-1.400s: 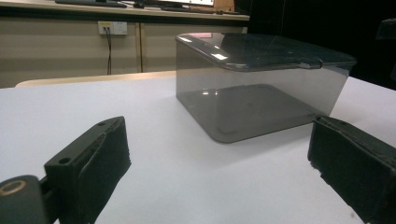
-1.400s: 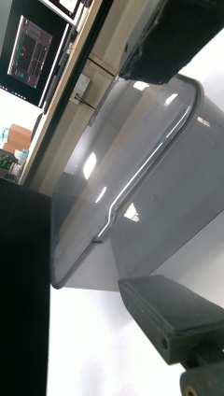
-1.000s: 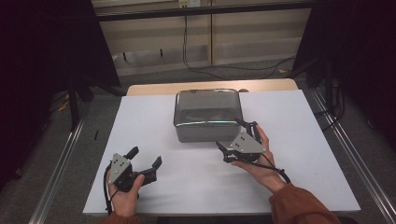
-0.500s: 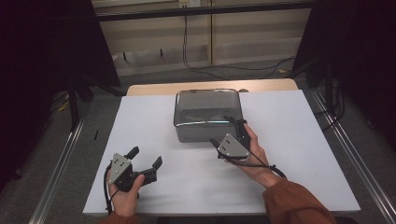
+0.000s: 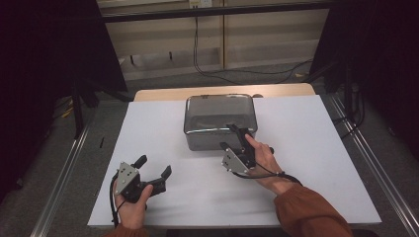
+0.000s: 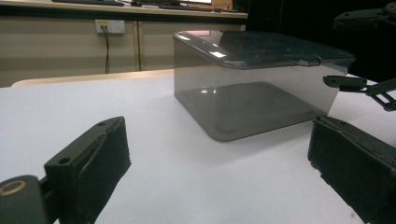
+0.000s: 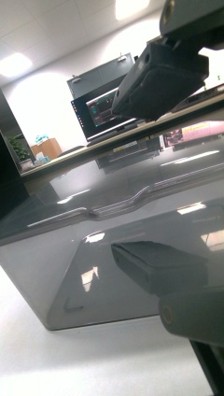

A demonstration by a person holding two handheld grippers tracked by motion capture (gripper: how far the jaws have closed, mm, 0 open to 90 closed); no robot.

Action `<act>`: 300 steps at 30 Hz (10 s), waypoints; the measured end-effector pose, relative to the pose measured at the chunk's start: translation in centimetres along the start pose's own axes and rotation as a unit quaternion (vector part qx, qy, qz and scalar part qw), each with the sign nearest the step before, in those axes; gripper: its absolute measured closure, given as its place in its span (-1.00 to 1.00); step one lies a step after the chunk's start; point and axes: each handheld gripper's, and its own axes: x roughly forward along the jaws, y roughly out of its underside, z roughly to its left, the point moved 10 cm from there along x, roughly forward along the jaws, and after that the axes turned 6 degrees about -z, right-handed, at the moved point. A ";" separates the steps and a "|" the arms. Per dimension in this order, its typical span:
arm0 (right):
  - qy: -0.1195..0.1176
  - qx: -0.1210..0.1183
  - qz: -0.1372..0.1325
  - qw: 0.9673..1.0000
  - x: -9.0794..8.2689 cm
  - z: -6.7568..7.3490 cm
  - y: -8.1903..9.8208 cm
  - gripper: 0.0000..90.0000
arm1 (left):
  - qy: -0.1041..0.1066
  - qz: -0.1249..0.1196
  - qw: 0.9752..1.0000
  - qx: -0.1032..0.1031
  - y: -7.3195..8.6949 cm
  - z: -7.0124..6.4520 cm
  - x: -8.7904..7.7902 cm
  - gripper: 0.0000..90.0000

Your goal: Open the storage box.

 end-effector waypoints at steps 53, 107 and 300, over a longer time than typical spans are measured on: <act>-0.004 -0.135 0.007 0.991 0.6 1.1 -0.1 0.80 | 0.011 0.003 1.000 0.003 -0.1 0.4 0.6 -0.89; 0.020 -0.121 -0.008 0.992 0.6 -0.9 -1.0 0.82 | 0.092 0.004 0.995 0.045 -3.0 -1.5 8.4 -0.93; 0.003 0.454 -0.064 0.889 6.2 -11.8 10.9 0.25 | 0.084 -0.038 0.991 0.093 -8.6 2.7 22.3 0.31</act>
